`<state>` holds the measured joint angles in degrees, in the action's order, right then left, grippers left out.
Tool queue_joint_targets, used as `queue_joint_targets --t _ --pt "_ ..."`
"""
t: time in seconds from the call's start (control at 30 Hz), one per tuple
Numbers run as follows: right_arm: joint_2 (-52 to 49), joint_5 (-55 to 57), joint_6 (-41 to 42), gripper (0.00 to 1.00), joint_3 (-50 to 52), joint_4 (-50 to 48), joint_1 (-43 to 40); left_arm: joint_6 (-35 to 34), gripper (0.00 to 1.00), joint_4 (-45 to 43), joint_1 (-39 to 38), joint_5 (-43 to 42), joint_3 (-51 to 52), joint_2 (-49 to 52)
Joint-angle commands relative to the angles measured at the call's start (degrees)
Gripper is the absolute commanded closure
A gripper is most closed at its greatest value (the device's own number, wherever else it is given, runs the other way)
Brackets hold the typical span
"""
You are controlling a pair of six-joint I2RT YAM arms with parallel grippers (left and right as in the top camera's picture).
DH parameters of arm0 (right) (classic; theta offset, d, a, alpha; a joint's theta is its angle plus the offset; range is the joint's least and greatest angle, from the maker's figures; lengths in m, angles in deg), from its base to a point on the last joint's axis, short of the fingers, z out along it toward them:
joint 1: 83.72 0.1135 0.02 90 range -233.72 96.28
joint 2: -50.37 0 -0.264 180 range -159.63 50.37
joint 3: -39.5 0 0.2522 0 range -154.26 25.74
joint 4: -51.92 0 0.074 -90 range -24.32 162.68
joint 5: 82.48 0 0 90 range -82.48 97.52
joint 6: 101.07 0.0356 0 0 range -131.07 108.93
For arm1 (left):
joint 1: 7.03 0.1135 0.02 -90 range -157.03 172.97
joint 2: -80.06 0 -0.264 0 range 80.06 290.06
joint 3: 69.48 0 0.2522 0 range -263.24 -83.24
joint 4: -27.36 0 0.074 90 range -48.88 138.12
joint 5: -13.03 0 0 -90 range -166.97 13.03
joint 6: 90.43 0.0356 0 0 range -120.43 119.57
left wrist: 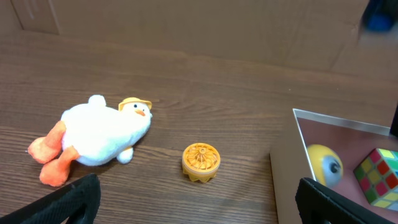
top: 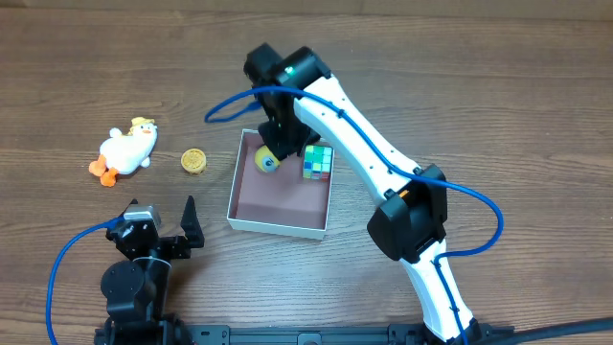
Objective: Pack container
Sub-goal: 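Release the ball into the box and raise right gripper, then lower right gripper onto the orange dinosaur and grasp it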
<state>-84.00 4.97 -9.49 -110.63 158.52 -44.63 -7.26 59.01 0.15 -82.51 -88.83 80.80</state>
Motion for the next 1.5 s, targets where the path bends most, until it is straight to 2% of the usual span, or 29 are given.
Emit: queue_joint_targets --t 0.0,0.07,0.4,0.63,0.73,0.8,0.97,1.07,1.17,1.27,1.47 --pt "0.3 2.4 -0.1 0.54 -9.1 2.9 -0.3 1.3 0.0 -0.1 0.3 0.0 0.2 -0.4" --pt "0.3 2.7 -0.1 0.52 -11.7 4.2 -0.7 1.3 0.0 -0.1 0.3 0.0 0.2 -0.4" --pt "0.4 -1.4 0.1 0.53 -11.8 4.2 -6.7 1.3 0.0 -0.1 0.3 0.0 0.2 -0.4" --pt "0.4 -8.5 0.1 0.53 -11.8 4.2 -16.5 1.3 0.0 -0.1 0.3 0.0 0.2 -0.4" --pt "0.4 -8.6 0.3 0.5 -11.8 4.0 -20.3 1.3 0.0 -0.1 0.3 0.0 0.2 -0.4" --pt "0.4 -6.9 3.3 0.46 -11.5 3.2 -23.1 1.3 0.0 -0.1 0.3 0.0 0.2 -0.4" --pt "0.4 -6.3 4.9 0.48 -9.5 3.4 -28.8 1.3 0.0 -0.1 0.3 0.0 0.2 -0.4" --pt "0.4 -5.5 4.6 0.48 -7.2 4.2 -29.8 1.3 0.0 -0.1 0.3 0.0 0.2 -0.4" --pt "0.4 0.2 4.6 0.47 -6.8 4.1 -30.0 1.3 0.0 -0.1 0.3 0.0 0.2 -0.4" --pt "1.0 -0.3 5.0 0.47 -7.2 4.2 -30.2 1.3 0.0 -0.1 0.3 0.0 0.2 -0.4" --pt "8.1 0.0 5.7 0.42 -7.2 4.2 -30.3 1.3 0.0 -0.1 0.3 0.0 0.2 -0.4"
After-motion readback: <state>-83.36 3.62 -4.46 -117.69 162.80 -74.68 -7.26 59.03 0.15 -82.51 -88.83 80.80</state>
